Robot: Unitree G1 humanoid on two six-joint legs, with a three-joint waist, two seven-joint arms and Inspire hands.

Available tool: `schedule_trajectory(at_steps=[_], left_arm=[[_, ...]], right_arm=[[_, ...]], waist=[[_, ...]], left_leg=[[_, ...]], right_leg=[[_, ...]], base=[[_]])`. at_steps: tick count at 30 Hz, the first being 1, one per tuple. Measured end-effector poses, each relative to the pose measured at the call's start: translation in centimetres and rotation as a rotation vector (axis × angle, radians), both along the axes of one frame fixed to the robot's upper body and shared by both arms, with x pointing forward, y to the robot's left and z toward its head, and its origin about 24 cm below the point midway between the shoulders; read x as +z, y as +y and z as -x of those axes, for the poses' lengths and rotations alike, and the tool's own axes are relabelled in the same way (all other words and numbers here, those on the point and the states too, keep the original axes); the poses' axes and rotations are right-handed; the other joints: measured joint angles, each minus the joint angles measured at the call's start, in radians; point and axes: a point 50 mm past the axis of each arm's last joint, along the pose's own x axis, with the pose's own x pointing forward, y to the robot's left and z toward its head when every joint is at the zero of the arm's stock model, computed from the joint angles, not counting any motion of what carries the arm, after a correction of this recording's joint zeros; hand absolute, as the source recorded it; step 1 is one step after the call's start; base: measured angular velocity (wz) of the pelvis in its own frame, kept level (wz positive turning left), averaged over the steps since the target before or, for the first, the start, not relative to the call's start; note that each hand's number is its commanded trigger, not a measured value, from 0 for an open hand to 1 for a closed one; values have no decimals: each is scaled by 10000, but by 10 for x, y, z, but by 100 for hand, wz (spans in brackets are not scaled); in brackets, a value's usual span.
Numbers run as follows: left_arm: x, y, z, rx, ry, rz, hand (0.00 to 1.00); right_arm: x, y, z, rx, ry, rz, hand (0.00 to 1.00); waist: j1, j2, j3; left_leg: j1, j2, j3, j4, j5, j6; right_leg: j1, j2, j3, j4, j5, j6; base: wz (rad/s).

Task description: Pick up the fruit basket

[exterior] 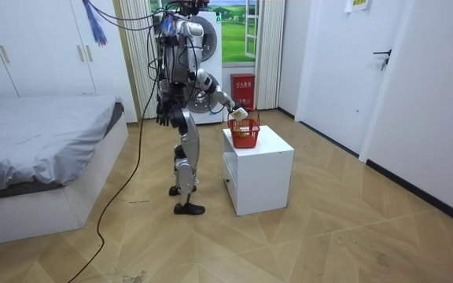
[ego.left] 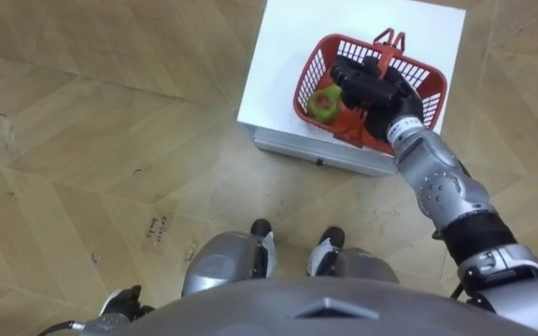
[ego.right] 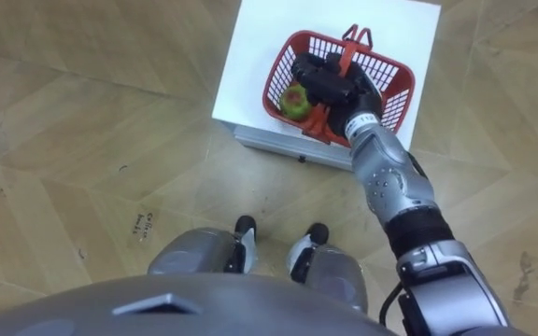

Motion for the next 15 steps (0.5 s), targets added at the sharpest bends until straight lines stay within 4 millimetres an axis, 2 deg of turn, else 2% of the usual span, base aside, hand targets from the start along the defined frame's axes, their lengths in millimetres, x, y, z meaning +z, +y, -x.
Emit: schedule_trajectory(at_steps=[7,15], left_arm=[[0,0,0,-1,18,54,0],[0,0,0,5,31,151,0]], right_arm=[[-4,-5,-2,-265,242,-184,0],[0,-8,-7,-277,106,-200,0]], waist=[[0,-114,66],[-28,-144,57]], left_leg=[[-75,-39,18,1,18,31],[-95,-53,22,3,27,45]], right_leg=[[-49,-73,-15,37,-10,14],[-46,-91,-121,5,-38,62]], base=[[1],[3]])
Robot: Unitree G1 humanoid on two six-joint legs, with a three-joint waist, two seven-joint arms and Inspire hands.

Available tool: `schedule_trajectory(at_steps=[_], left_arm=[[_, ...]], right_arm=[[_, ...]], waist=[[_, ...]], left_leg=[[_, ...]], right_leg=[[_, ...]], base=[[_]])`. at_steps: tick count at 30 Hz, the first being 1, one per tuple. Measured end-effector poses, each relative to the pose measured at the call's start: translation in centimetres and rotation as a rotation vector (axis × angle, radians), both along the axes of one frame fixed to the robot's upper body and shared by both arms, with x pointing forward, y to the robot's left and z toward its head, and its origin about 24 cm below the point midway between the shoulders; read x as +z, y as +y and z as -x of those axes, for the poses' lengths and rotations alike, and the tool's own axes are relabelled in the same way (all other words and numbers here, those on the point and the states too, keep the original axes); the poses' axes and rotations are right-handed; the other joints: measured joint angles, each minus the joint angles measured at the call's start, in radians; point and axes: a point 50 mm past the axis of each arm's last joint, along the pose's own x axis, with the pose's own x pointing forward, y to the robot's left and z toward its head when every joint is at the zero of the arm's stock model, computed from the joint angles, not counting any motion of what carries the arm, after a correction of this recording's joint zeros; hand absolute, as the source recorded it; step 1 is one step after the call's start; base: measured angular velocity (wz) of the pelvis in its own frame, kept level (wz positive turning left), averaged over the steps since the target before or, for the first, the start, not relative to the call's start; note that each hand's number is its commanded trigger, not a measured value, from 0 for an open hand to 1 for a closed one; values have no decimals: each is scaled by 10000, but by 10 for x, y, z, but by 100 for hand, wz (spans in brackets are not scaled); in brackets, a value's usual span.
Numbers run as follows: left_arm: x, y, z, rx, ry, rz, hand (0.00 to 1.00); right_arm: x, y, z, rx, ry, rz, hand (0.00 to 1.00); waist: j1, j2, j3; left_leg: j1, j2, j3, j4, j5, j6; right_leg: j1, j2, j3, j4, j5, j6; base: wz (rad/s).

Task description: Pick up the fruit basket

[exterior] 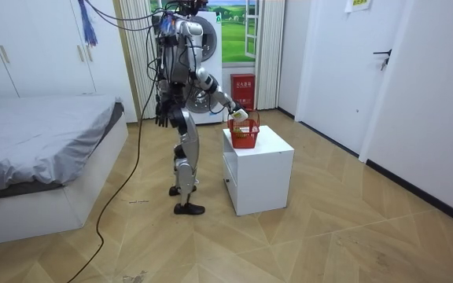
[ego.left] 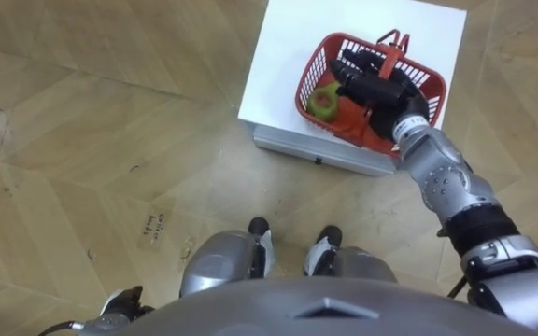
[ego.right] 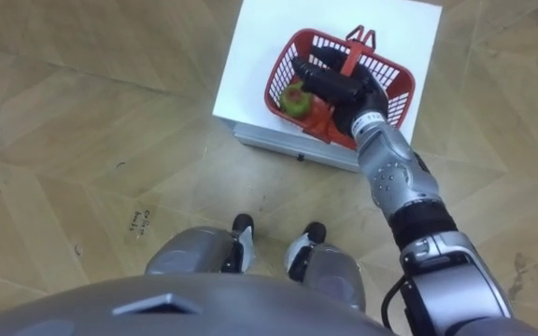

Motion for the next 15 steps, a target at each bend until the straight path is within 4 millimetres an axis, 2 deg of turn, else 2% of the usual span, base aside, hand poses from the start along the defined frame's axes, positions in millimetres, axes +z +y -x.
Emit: schedule_trajectory(at_steps=[15], left_arm=[[0,0,-1,1,-15,-13,0]], right_arm=[[-1,-1,0,63,9,-25,0]], waist=[[-3,36,22]], left_leg=[[-9,3,-2,-20,9,16]], right_leg=[[19,-9,-101,41,4,-7]], base=[[0]])
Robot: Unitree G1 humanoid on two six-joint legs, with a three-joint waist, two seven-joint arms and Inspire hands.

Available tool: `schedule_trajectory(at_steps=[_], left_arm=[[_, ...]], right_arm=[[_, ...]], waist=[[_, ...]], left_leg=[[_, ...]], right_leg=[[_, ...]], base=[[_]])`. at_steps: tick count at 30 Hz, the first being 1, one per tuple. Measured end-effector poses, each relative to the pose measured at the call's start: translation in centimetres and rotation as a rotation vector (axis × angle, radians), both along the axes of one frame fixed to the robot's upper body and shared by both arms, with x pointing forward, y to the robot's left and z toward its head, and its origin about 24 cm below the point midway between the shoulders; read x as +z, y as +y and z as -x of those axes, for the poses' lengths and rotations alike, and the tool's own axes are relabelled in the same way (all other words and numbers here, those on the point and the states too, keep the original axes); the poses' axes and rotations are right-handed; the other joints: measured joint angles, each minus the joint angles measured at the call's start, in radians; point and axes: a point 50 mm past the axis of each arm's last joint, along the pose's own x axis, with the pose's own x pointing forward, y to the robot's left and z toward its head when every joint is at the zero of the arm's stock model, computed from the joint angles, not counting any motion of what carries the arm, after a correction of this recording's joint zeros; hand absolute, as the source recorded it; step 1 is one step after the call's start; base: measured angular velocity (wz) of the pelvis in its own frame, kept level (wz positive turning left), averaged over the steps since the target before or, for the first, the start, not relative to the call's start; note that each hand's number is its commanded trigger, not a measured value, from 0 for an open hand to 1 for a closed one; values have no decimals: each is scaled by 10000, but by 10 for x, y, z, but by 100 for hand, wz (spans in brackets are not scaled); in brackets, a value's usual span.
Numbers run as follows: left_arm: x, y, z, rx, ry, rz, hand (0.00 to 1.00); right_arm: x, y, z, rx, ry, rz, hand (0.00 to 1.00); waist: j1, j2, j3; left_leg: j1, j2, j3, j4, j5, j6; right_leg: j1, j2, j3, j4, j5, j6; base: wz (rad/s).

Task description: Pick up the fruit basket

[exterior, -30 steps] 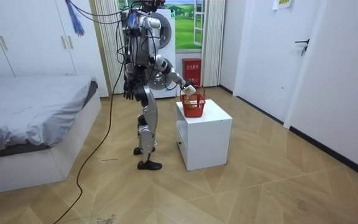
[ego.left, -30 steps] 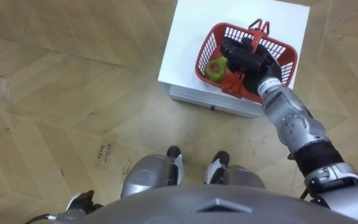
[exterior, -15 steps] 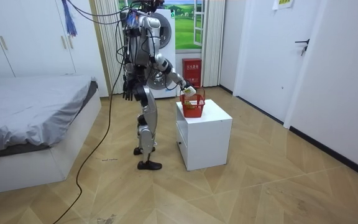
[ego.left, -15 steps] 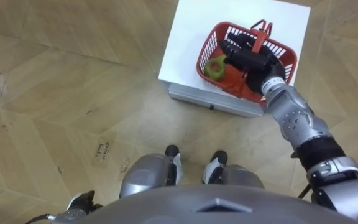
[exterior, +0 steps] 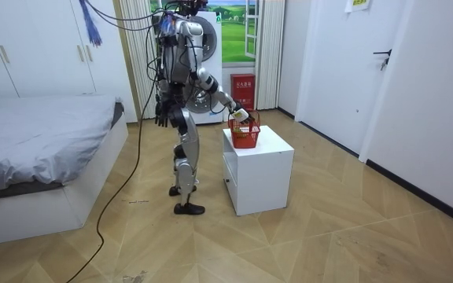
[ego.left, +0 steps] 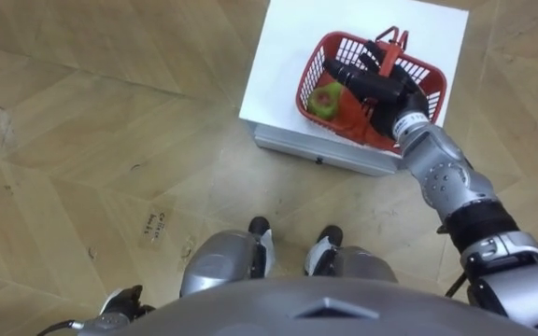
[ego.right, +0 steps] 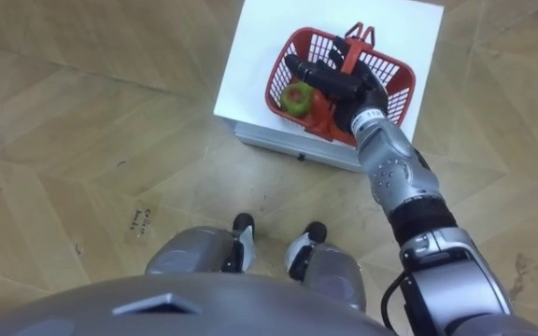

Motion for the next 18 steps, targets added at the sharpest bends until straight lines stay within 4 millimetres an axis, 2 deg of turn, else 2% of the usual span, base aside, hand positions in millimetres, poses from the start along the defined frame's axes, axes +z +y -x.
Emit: schedule_trajectory(at_steps=[13,18], left_arm=[[0,0,0,33,-3,-2,0],[0,1,-1,18,-48,-16,0]], right_arm=[[-1,-1,1,35,21,22,0],[-3,0,3,218,6,35,0]], waist=[[-64,-23,-10],[-298,-191,-67]], left_leg=[[119,0,29,-16,0,1],[232,-9,31,-29,1,1]], right_leg=[[89,3,16,-39,-2,4],[198,10,106,-40,-14,20]], base=[[0],[0]])
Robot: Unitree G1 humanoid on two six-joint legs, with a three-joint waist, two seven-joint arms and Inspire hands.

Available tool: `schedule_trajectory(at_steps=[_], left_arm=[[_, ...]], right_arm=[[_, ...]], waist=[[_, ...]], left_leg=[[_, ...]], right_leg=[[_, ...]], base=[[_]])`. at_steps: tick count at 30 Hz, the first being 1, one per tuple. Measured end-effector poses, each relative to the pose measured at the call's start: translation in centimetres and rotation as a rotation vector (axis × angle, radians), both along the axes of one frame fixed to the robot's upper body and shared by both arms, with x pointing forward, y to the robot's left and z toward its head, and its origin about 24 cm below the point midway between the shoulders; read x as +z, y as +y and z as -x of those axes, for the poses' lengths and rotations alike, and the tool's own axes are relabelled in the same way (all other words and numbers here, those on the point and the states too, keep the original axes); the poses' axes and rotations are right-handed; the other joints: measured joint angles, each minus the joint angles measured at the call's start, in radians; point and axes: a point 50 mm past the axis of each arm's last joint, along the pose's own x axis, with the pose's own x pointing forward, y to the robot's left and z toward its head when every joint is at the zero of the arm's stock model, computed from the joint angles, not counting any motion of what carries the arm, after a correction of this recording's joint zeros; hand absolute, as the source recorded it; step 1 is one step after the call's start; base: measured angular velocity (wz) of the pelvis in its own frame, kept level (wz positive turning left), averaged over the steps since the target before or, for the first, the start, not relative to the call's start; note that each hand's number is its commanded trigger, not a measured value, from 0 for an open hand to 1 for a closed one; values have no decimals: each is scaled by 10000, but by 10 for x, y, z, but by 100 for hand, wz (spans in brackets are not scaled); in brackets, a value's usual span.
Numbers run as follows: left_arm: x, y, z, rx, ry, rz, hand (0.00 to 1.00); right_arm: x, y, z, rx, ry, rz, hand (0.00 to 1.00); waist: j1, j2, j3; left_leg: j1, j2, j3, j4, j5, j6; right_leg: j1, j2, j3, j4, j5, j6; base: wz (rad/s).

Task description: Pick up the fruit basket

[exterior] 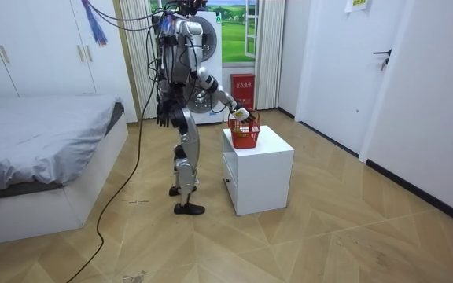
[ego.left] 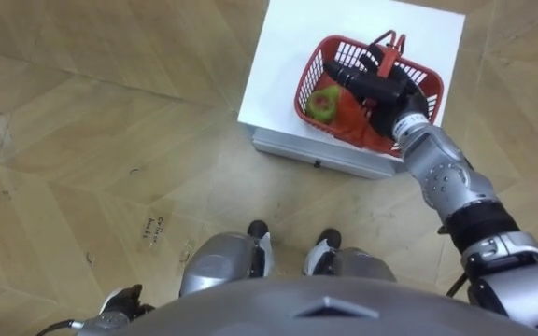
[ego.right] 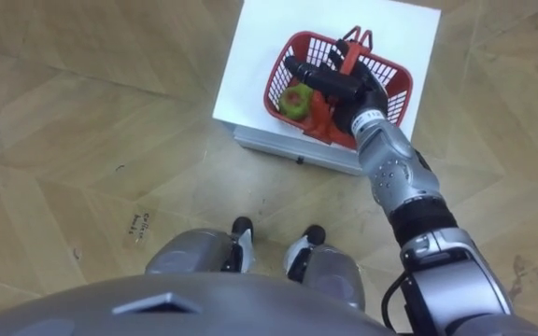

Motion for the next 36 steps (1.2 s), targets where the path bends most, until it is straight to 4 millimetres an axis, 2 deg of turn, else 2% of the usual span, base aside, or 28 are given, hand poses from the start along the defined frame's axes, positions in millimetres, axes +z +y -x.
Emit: schedule_trajectory(at_steps=[2,3,15,21,23,31,36], left_arm=[[1,1,-1,8,-68,-22,0],[1,1,-2,5,-75,-22,0],[1,1,-4,-15,-146,98,0],[2,5,-3,-40,-65,48,0],[2,6,-4,27,-97,18,0],[4,11,-3,156,-168,-335,0],[4,12,-3,292,-203,-401,0]], right_arm=[[-5,-3,6,-25,188,94,0],[-5,-4,7,-18,208,148,0],[-5,-21,14,119,217,916,0],[2,-18,15,408,-155,1116,0],[2,-21,18,258,-149,1053,0],[3,-21,31,409,-255,1249,0],[4,-23,31,345,-323,1234,0]], waist=[[-131,-147,-76],[-157,-171,-84],[-276,-259,-78],[-532,-443,-70],[-608,-520,-114],[-750,-515,-120],[-774,-527,-124]], left_leg=[[-1,-5,7,4,0,0],[4,-4,8,4,0,0],[560,98,393,-349,-5,-10],[656,150,498,-370,-5,-9],[670,150,509,-373,-8,-11],[1048,170,543,-484,-33,-53],[1067,196,568,-493,-40,-66]], right_leg=[[10,30,43,-22,0,0],[18,37,54,-31,1,0],[291,192,434,-208,50,-10],[351,191,496,-196,50,-9],[364,199,492,-198,51,-9],[739,285,494,-325,73,-43],[756,306,491,-355,83,-58]], base=[[0],[0],[-10],[-3],[0],[-1],[-1]])
